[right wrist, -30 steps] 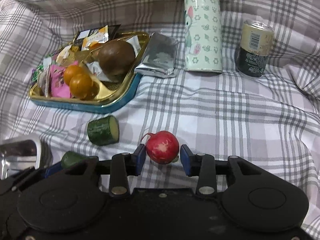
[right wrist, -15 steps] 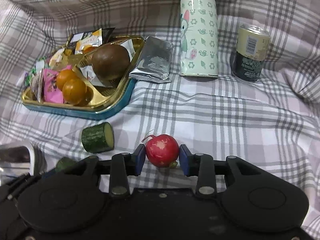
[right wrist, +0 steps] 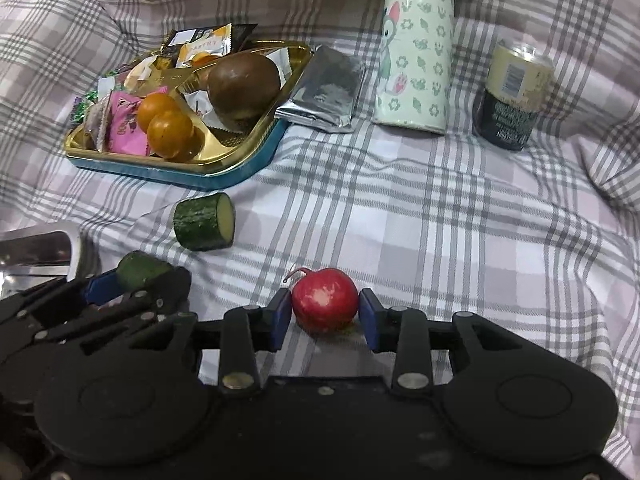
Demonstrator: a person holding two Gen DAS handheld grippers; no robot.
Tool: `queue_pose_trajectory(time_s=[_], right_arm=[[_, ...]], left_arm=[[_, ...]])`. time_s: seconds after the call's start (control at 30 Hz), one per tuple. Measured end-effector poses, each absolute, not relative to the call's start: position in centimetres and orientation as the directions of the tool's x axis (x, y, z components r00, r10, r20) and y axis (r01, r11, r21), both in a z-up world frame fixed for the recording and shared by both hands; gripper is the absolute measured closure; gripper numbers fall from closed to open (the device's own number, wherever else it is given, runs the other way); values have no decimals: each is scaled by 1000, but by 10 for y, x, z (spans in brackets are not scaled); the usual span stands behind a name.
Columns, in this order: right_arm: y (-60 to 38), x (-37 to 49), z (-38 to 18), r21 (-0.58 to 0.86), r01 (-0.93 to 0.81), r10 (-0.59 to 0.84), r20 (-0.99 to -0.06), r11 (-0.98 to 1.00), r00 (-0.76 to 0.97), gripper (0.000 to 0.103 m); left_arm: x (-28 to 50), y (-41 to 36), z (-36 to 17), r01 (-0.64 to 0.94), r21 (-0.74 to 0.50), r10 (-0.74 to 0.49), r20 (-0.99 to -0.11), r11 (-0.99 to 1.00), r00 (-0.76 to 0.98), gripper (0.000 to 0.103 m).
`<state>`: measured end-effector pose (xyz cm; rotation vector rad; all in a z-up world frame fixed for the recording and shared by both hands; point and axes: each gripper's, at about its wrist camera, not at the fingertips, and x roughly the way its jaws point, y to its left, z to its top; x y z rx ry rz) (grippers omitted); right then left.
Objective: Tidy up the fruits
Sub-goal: 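Carry cucumber slice and radish over the steel tray and release both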
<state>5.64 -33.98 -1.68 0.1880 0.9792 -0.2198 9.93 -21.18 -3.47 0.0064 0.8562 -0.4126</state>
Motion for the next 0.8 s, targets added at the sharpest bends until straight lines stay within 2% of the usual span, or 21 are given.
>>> queue_pose_trajectory(time_s=[0.13, 0.37, 0.8], right_arm=[[-350, 54, -17, 125, 287, -55, -837, 950, 545, 65], [-351, 48, -11, 121, 280, -67, -813, 952, 578, 65], [-303, 42, 18, 163, 151, 4, -690, 975, 724, 65]], left_arm=[[99, -212, -35, 353, -161, -351, -734, 922, 582, 58], [99, -207, -27, 345, -187, -366, -724, 920, 585, 58], [97, -152, 22, 305, -148, -323, -668, 941, 671, 58]])
